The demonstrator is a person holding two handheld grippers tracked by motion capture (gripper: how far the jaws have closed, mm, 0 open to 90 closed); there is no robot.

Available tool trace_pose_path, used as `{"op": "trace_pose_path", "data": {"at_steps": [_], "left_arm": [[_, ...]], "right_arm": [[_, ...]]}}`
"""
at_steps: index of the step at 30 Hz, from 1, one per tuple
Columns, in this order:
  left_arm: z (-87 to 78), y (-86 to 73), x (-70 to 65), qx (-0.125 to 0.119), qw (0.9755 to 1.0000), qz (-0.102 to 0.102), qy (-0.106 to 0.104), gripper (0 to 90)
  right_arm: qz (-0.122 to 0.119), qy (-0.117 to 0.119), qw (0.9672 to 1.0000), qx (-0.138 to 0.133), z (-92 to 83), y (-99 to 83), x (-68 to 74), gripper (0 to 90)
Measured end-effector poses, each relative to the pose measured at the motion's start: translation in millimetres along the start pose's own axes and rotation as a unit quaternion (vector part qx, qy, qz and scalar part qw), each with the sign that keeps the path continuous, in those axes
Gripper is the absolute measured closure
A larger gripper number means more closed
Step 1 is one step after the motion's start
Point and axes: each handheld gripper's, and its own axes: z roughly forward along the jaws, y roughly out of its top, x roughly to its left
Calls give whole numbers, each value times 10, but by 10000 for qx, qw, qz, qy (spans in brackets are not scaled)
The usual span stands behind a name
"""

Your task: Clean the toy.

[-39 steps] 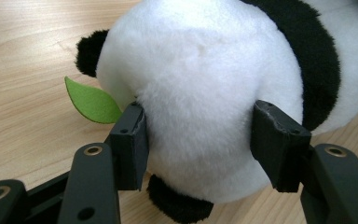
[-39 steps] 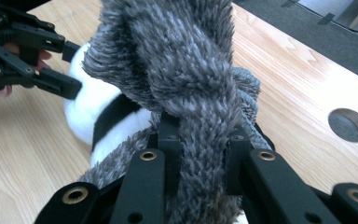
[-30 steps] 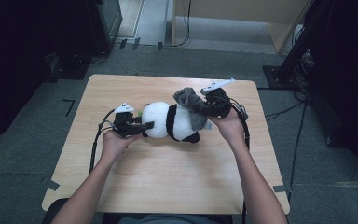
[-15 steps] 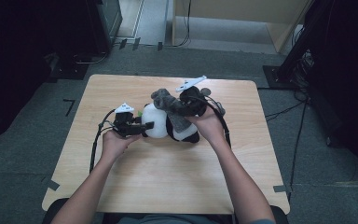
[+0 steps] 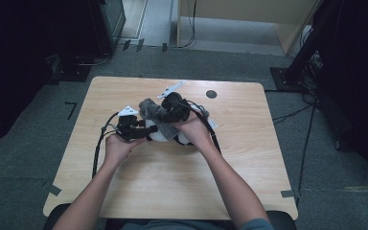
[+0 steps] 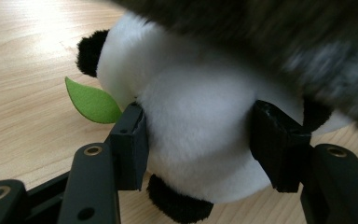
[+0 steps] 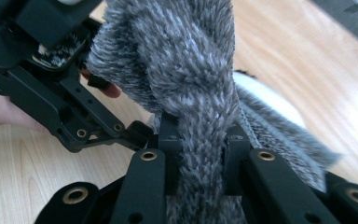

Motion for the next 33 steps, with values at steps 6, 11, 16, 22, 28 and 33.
{"op": "trace_pose_path", "data": {"at_steps": [6, 11, 16, 22, 28, 33], "left_arm": [[1, -5, 4, 38, 10000, 3, 10, 421], [2, -5, 7, 38, 10000, -8, 4, 422], [3, -3, 4, 37, 10000, -30, 9, 423], [5, -3, 2, 21, 10000, -49, 6, 423], [6, -3, 3, 11, 10000, -60, -7, 423], [8, -8, 6, 4, 10000, -70, -12, 422]], "right_arm": [[-62, 48, 9999, 122, 123, -87, 40, 764], [-26, 52, 9999, 119, 58, -183, 3, 765], [36, -32, 10000, 85, -71, -341, -44, 764], [177, -109, 9997, -94, -260, -516, -99, 765], [234, -233, 9992, -213, -453, -664, -141, 764], [368, -249, 9984, -352, -572, -775, -208, 764]]}}
